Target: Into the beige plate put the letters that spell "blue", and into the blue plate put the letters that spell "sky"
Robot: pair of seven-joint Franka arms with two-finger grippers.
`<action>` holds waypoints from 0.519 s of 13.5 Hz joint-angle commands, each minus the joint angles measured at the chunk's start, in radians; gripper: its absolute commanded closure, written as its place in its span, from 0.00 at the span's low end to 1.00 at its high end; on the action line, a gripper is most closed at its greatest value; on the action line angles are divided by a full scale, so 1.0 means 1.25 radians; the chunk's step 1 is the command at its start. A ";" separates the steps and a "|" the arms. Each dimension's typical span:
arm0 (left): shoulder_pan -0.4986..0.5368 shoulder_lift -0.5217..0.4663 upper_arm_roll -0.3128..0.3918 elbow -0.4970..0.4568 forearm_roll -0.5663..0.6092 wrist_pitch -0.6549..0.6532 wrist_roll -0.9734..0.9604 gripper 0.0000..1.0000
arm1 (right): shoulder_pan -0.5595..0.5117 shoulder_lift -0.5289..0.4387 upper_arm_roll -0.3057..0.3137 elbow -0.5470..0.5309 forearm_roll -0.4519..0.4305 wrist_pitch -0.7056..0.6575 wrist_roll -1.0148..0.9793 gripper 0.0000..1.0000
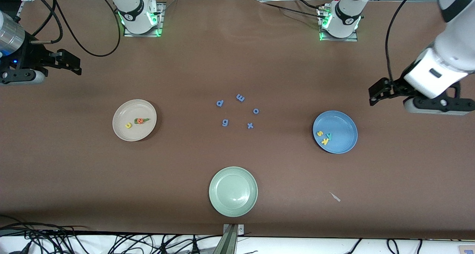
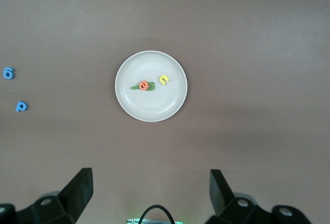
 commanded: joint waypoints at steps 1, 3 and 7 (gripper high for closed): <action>-0.089 -0.086 0.131 -0.096 -0.035 0.011 0.069 0.00 | -0.002 -0.003 -0.001 0.003 0.010 -0.008 0.003 0.00; -0.088 -0.142 0.140 -0.220 -0.030 0.117 0.062 0.00 | 0.001 -0.003 0.000 0.005 0.010 -0.008 0.005 0.00; -0.079 -0.127 0.138 -0.203 -0.029 0.104 0.065 0.00 | 0.002 0.005 0.000 0.007 0.016 -0.004 0.003 0.00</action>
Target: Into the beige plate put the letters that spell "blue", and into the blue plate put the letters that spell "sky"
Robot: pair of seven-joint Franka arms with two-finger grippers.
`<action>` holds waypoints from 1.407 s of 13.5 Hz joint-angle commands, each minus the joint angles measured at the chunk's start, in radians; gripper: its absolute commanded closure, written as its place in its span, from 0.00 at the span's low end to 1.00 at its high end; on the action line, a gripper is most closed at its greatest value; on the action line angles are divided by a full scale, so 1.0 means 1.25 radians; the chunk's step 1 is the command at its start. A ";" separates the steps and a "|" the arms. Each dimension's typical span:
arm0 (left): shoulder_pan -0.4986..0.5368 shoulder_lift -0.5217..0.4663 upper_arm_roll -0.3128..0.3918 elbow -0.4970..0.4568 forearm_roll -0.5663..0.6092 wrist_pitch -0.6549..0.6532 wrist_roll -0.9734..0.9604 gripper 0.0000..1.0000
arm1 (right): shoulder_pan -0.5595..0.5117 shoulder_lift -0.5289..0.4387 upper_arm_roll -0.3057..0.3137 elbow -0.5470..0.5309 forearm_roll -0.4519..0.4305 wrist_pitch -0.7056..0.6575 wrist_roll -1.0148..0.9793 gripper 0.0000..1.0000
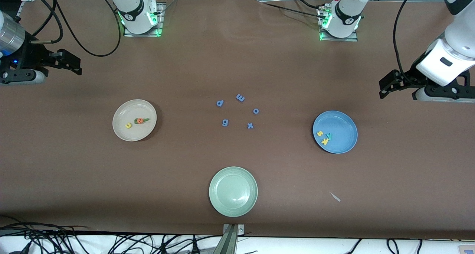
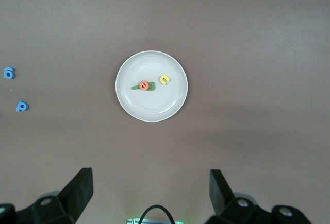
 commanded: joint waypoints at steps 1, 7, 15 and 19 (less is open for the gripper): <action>-0.005 -0.021 0.006 -0.006 -0.012 -0.008 0.022 0.00 | 0.000 0.006 0.000 0.008 0.017 -0.003 -0.001 0.00; -0.004 -0.018 0.005 -0.005 0.016 -0.061 0.016 0.00 | 0.003 0.009 0.001 0.009 0.015 0.001 -0.012 0.00; -0.003 -0.017 0.005 -0.001 0.018 -0.110 0.017 0.00 | 0.005 0.007 0.001 0.008 0.015 -0.006 -0.010 0.00; -0.005 -0.014 0.004 -0.001 0.018 -0.116 0.017 0.00 | 0.003 0.007 0.001 0.008 0.015 -0.006 -0.010 0.00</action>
